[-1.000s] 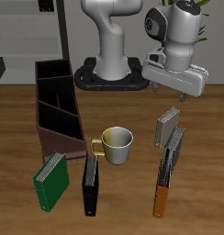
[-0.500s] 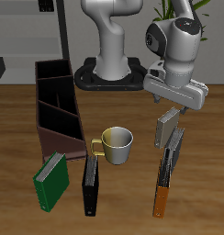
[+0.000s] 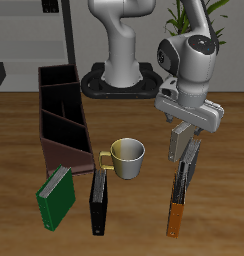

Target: Place the yellow book into the right desk caddy's back compartment

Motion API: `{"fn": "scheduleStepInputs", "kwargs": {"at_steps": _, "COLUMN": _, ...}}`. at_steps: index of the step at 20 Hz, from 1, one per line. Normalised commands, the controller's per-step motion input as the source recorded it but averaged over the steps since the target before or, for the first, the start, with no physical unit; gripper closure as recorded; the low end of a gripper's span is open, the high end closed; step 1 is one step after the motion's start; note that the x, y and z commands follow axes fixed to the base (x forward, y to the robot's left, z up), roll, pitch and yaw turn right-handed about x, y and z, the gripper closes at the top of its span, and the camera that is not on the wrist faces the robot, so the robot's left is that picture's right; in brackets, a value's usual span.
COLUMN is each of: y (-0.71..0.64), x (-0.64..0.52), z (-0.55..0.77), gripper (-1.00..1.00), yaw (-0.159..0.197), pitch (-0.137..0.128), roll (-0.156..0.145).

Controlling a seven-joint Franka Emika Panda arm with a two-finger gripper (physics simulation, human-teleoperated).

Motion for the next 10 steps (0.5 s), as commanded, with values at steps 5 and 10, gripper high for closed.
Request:
{"fn": "scheduleStepInputs", "kwargs": {"at_steps": 5, "y": 0.02, "x": 0.02, "z": -0.24, "gripper": -1.00, "yaw": -0.010, "pitch": 0.013, "roll": 0.023}}
{"fn": "scheduleStepInputs", "kwargs": {"at_steps": 10, "y": 0.02, "x": 0.05, "z": -0.25, "gripper": 1.00, "yaw": -0.021, "pitch": 0.017, "roll": 0.061}}
